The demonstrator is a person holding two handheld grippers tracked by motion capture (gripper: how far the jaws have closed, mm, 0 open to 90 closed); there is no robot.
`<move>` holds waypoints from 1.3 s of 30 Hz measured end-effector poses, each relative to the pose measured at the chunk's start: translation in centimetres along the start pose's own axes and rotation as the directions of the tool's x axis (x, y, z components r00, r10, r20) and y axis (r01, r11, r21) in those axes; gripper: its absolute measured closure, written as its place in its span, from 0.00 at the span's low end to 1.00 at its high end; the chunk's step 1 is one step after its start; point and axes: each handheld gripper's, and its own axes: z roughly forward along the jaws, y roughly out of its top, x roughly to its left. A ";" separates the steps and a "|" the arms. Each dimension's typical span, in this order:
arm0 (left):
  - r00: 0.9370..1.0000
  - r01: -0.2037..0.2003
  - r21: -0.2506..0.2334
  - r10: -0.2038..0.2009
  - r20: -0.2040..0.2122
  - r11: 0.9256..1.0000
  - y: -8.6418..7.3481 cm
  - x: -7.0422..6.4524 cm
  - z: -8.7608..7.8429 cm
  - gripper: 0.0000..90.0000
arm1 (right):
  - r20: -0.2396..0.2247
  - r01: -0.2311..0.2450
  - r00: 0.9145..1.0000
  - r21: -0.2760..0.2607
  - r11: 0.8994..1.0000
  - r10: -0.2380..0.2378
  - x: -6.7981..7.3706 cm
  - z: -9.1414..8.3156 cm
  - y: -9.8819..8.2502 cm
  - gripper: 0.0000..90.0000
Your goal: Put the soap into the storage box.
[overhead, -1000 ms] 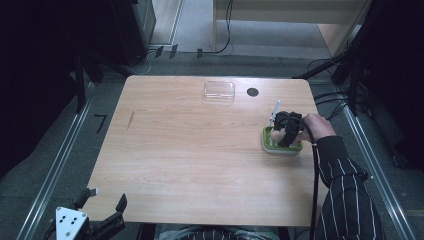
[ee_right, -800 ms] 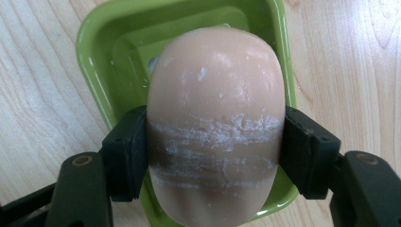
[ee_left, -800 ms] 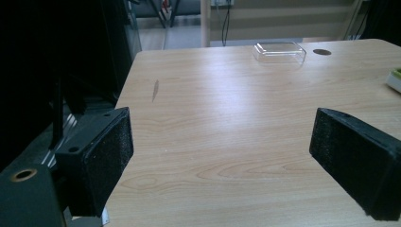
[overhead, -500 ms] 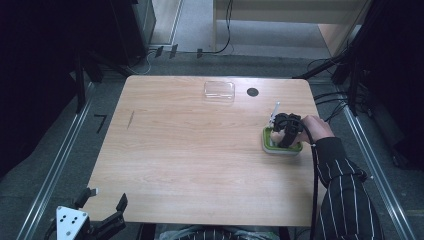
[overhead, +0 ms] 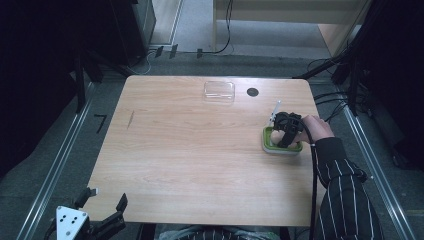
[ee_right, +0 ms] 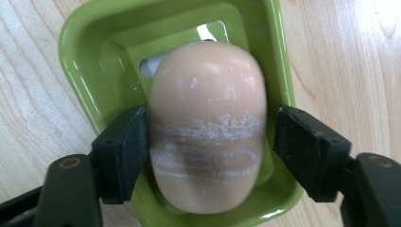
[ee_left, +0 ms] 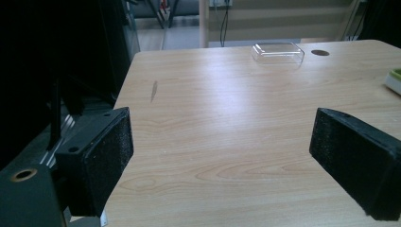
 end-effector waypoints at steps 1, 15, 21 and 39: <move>1.000 0.000 -0.001 0.000 0.000 1.000 0.0 0.0 0.0 0.08 | 0.002 -0.003 1.000 0.004 1.000 0.003 0.0 -0.1 0.0 0.31; 1.000 -0.004 -0.001 0.004 0.006 1.000 0.1 -0.1 0.2 0.08 | -0.016 -0.140 0.990 -0.009 0.990 0.140 0.4 -1.8 0.2 0.12; 1.000 -0.004 -0.003 0.004 0.012 1.000 0.1 -0.1 0.3 0.08 | -0.032 -0.206 0.978 -0.026 0.978 0.205 1.5 -3.0 0.4 0.08; 1.000 -0.007 -0.004 0.007 0.019 1.000 0.2 -0.2 0.4 0.08 | -0.021 -0.272 0.962 -0.019 0.962 0.272 5.7 -4.4 -1.3 0.04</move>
